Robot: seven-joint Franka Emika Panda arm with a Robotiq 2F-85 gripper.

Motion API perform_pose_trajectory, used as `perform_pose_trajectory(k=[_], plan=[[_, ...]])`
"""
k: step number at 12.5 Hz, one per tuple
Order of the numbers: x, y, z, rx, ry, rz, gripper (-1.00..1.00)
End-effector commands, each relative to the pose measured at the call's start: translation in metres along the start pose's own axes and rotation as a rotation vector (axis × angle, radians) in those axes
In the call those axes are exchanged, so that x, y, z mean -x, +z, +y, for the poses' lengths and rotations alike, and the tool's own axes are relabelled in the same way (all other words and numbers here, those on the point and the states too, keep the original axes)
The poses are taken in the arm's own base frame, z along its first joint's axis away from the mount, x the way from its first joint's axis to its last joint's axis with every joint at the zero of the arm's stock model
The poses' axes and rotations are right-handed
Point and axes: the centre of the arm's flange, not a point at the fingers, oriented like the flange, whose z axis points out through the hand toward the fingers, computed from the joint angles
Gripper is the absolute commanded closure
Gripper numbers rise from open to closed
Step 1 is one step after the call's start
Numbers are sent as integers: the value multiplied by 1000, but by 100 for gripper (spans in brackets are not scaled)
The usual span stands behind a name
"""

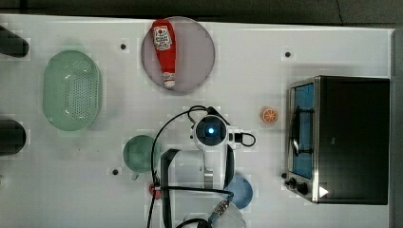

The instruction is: Pick banana from table and place on oven.

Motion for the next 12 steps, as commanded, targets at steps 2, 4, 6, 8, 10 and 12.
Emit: perform_pose_trajectory(k=[2, 4, 6, 8, 10, 12], plan=[[-17, -37, -10, -70, 53, 62, 47], [-21, -69, -13, -111, 53, 102, 47], [-23, -123, -14, -156, 55, 147, 47], [-19, -187, -8, -165, 57, 158, 47], [-12, -254, 3, -159, 62, 155, 47], [-6, -315, 15, -133, 71, 132, 47]])
